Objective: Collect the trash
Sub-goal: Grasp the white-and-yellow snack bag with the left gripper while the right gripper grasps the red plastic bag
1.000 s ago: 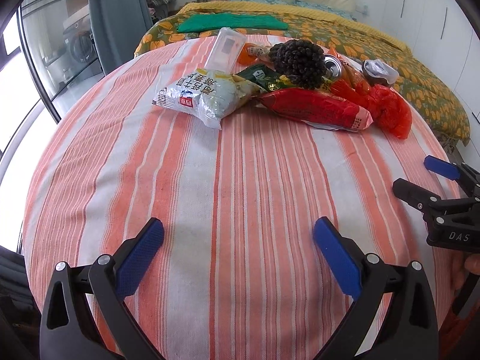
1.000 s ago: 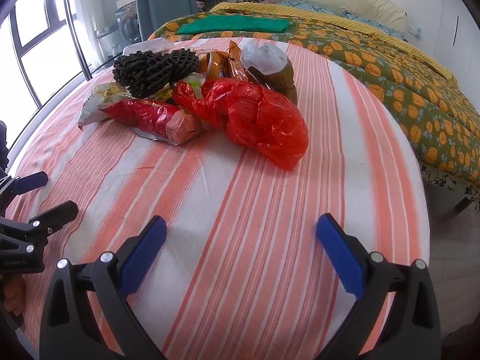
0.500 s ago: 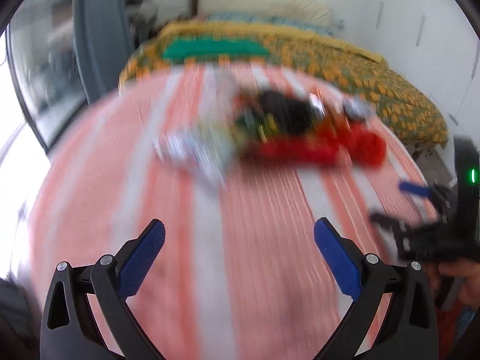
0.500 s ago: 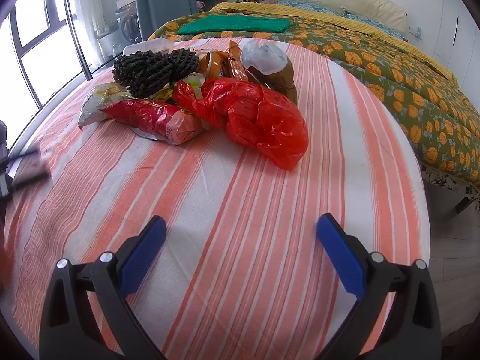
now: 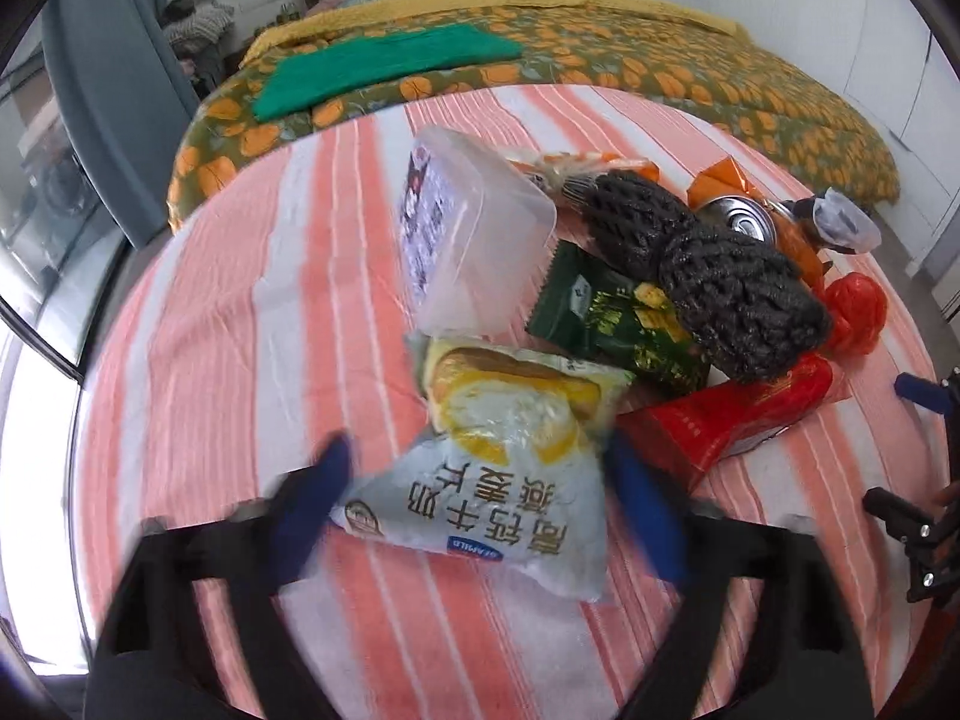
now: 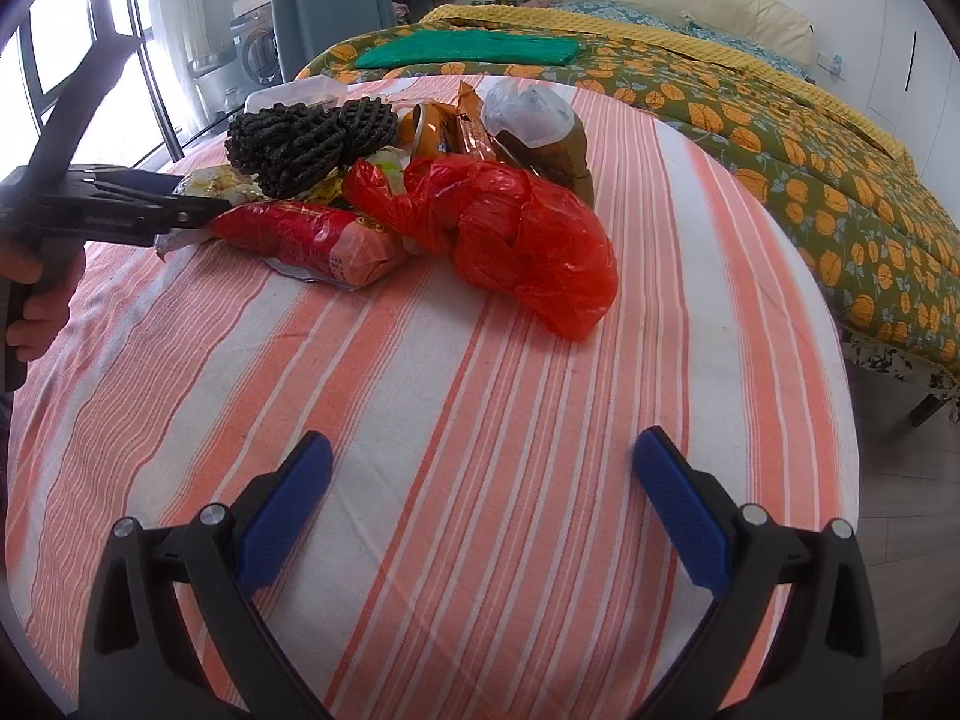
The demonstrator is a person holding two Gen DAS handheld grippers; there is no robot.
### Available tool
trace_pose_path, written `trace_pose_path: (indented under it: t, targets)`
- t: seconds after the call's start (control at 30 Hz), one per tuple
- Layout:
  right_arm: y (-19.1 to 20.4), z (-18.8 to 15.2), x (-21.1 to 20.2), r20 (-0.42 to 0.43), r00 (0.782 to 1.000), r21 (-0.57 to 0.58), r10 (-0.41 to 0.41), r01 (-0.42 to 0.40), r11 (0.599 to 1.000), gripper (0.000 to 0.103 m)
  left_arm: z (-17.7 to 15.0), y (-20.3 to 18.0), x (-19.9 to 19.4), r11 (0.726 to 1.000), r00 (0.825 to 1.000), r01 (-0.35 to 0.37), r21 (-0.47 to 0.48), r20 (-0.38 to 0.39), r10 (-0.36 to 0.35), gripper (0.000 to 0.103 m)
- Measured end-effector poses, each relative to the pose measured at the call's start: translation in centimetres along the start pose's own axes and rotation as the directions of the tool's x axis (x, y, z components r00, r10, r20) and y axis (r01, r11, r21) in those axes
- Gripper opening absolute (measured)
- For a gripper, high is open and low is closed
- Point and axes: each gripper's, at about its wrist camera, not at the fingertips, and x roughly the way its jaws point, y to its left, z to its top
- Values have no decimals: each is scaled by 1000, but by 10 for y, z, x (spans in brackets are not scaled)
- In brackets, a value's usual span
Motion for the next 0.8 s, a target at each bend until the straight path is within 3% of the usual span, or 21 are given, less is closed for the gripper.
trace_pose_path:
  t: [0.03, 0.13, 0.27, 0.4, 0.5, 0.63, 0.73, 0.8]
  targets:
    - [0, 0, 0, 0, 1000, 0, 0, 0, 1000, 98, -2, 3, -3, 1000, 1000, 12, -21, 13, -11, 55]
    - [0, 0, 0, 0, 1000, 0, 0, 0, 1000, 98, -11, 9, -18, 997, 999, 6, -73, 45, -3, 44]
    - [1, 0, 0, 0, 1000, 0, -1, 1, 1000, 98, -43, 4, -51, 985, 997, -32, -168, 69, 44, 42]
    - [0, 0, 0, 0, 1000, 0, 0, 0, 1000, 98, -89, -25, -74, 973, 996, 11, -232, 84, 9, 43]
    - [1, 0, 0, 0, 1000, 1, 0, 0, 1000, 98, -109, -49, -78, 970, 992, 1, -242, 122, 30, 50]
    - [-2, 1, 0, 2, 1000, 8, 8, -8, 1000, 98, -115, -63, -73, 975, 987, -27, -223, 147, 61, 79]
    - [-7, 0, -3, 15, 999, 27, 34, -34, 999, 98, -114, -70, -62, 979, 987, -91, -183, 114, 113, 86]
    - [-18, 1, -7, 34, 994, 66, 108, -110, 992, 98, -114, -68, -57, 977, 991, -96, -191, 78, 113, 87]
